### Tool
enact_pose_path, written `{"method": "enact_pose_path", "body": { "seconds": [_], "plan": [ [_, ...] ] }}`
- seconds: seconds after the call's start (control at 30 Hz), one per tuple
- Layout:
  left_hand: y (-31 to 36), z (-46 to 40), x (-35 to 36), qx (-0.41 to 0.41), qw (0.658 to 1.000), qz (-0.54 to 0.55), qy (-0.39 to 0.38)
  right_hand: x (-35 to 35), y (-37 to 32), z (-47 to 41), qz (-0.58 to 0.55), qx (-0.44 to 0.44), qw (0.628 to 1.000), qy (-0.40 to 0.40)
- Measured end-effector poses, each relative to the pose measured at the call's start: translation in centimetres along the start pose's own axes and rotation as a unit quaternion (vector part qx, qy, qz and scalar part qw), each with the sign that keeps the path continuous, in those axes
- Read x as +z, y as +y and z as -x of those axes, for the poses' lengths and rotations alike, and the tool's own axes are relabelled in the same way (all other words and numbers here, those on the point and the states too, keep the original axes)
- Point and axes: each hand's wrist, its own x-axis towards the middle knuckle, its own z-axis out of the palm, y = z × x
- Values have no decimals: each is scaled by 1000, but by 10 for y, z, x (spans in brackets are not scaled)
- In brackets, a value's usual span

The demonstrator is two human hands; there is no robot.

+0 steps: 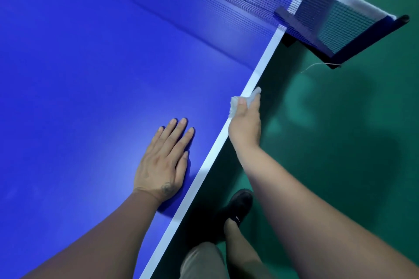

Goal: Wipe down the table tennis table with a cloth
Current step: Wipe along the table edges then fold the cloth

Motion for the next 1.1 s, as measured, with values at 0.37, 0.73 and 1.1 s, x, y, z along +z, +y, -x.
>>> {"method": "enact_pose_path", "body": {
  "seconds": [0.37,0.73,1.1],
  "plan": [
    [2,1,-2,-48,998,23,30,-6,3,48,309,-374,870,-87],
    [-12,21,-17,-148,980,53,121,57,-13,23,529,-449,717,-68],
    [-73,37,-51,-295,930,85,203,195,-95,3,533,-468,695,-114]
  ]
}}
